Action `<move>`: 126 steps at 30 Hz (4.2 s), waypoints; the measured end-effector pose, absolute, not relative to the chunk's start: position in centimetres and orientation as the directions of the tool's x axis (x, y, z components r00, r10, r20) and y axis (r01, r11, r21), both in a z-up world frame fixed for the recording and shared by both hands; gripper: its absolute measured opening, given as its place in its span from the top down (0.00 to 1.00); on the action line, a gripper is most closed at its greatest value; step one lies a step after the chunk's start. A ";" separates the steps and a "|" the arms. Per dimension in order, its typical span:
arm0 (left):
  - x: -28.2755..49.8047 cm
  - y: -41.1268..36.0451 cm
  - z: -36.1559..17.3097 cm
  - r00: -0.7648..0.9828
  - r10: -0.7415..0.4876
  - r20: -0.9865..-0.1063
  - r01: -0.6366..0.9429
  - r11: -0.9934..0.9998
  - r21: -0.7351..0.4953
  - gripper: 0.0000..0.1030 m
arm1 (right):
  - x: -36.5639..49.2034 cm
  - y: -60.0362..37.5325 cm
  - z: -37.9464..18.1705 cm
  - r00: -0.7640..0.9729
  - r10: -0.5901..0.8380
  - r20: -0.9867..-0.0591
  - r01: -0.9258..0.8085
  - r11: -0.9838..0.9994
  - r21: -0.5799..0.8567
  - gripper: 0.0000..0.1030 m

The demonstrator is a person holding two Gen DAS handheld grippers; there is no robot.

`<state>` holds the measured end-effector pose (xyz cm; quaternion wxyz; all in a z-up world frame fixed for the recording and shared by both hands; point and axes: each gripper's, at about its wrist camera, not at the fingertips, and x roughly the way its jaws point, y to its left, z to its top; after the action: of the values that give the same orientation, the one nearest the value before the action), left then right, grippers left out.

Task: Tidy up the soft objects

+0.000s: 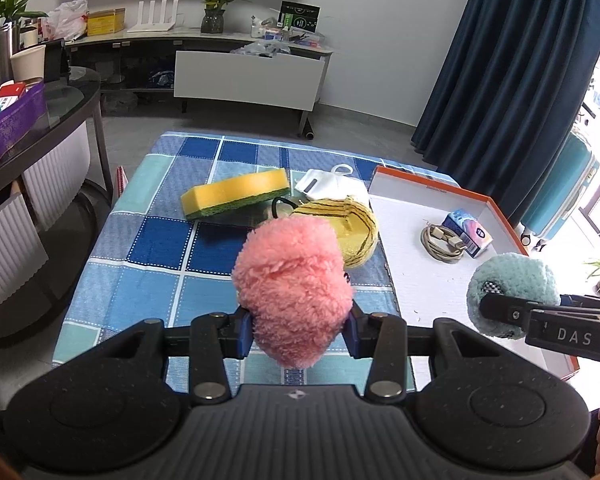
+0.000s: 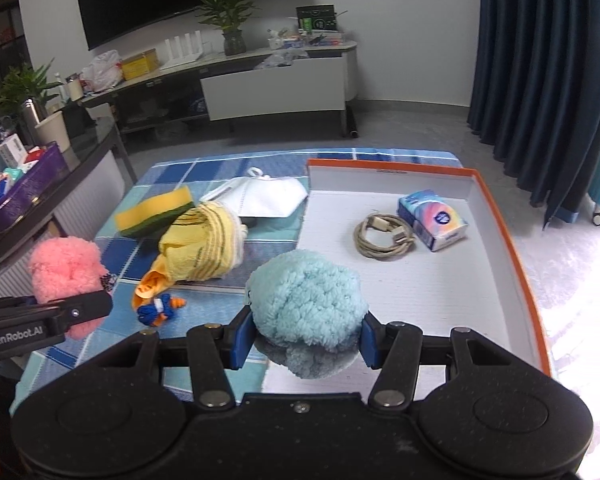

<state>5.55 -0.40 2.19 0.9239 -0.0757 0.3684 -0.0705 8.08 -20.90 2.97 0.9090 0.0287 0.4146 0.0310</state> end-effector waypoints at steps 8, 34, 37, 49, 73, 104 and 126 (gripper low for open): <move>5.5 -1.8 2.0 0.712 -0.205 -0.672 0.104 0.977 -0.187 0.58 | 8.0 -22.1 2.9 0.647 0.034 -0.761 0.008 0.999 0.051 0.39; 6.2 -5.7 2.3 0.699 -0.255 -0.668 0.185 0.967 -0.175 0.58 | 7.7 -24.3 3.2 0.647 -0.003 -0.762 0.059 0.997 0.046 0.39; 6.4 -6.4 2.3 0.696 -0.265 -0.668 0.203 0.964 -0.171 0.58 | 7.7 -24.8 3.2 0.648 -0.008 -0.762 0.068 0.997 0.047 0.39; 7.7 -9.6 2.2 0.674 -0.313 -0.669 0.274 0.947 -0.168 0.58 | 7.6 -27.2 3.5 0.655 -0.040 -0.755 0.120 0.992 0.051 0.39; 10.0 -14.4 1.8 0.657 -0.328 -0.679 0.334 0.934 -0.128 0.58 | 9.5 -30.7 3.7 0.672 -0.067 -0.737 0.160 0.986 0.056 0.39; 13.1 -18.5 0.0 0.607 -0.353 -0.713 0.391 0.913 -0.119 0.58 | 14.8 -33.1 2.6 0.657 -0.050 -0.752 0.142 0.988 0.058 0.38; 14.5 -19.8 -0.5 0.592 -0.368 -0.717 0.413 0.902 -0.123 0.58 | 19.0 -34.1 1.9 0.662 -0.027 -0.749 0.118 0.991 0.068 0.38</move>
<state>14.47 -19.81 -0.52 0.8916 0.0282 0.3953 -0.2190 18.99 -34.10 1.86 0.9099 0.0552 0.4092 -0.0398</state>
